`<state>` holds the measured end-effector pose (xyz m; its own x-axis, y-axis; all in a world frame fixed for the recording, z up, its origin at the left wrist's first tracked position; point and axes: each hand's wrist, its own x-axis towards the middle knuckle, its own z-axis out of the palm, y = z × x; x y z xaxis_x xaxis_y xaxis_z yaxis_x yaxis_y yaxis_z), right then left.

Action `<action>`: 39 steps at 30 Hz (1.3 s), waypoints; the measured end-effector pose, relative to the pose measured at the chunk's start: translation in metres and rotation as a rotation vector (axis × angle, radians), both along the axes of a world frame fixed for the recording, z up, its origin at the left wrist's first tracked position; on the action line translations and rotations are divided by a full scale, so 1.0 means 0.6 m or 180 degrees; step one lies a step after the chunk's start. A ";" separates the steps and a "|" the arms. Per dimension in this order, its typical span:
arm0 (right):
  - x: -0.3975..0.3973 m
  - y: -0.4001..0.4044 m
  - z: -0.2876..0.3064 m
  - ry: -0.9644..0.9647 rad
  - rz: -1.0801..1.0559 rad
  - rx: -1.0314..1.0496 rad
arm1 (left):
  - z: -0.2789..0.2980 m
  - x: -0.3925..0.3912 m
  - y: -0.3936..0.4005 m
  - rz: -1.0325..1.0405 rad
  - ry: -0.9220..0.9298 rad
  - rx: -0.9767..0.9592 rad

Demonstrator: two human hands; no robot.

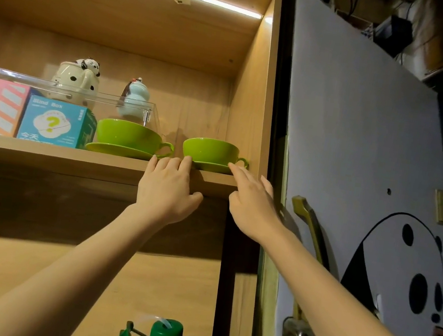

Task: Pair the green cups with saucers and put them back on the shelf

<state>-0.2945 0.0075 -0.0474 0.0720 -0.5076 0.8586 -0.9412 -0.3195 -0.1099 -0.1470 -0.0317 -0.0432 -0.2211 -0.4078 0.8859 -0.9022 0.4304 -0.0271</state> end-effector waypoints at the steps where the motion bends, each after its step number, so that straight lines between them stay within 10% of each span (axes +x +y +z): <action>1: 0.000 0.000 -0.001 0.0001 0.0013 -0.0002 | 0.000 0.001 -0.001 -0.0036 0.0011 -0.0022; 31: 0.007 -0.003 -0.013 0.0244 -0.0385 -0.0153 | 0.012 0.026 0.011 -0.0312 -0.0270 0.0442; 39: 0.012 0.076 0.001 -0.0370 0.0218 0.0151 | 0.016 0.078 0.070 -0.1312 0.0832 0.0385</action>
